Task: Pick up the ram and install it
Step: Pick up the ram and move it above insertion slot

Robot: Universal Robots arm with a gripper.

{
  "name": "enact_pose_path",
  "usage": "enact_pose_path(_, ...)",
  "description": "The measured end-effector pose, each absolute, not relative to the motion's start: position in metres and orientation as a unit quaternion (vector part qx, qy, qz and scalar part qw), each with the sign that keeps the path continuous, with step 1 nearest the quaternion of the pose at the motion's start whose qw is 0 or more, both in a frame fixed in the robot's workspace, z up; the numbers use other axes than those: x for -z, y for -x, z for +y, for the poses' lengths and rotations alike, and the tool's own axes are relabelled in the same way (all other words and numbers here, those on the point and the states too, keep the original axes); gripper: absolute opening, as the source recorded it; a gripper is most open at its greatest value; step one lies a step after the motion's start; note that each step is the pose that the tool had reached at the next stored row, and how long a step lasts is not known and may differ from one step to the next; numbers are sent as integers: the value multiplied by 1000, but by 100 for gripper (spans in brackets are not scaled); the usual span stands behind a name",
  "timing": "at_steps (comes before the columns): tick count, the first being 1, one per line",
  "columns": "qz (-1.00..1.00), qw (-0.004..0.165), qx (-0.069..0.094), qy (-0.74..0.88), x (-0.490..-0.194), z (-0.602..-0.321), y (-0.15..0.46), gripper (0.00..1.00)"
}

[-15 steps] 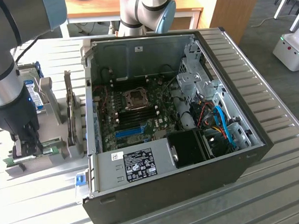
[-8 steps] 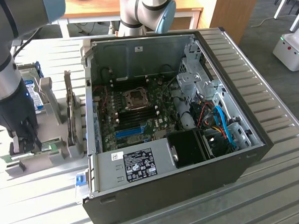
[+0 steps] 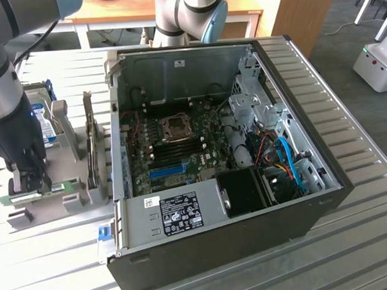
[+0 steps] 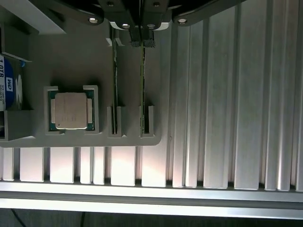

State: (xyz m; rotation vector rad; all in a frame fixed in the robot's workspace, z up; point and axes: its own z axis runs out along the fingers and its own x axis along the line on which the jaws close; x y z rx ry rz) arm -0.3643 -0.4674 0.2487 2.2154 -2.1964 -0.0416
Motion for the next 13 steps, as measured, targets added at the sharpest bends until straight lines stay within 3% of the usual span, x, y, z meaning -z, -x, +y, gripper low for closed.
enact_pose_path(13, -704, 10, 14, -710, -273, -467, 363, 12)
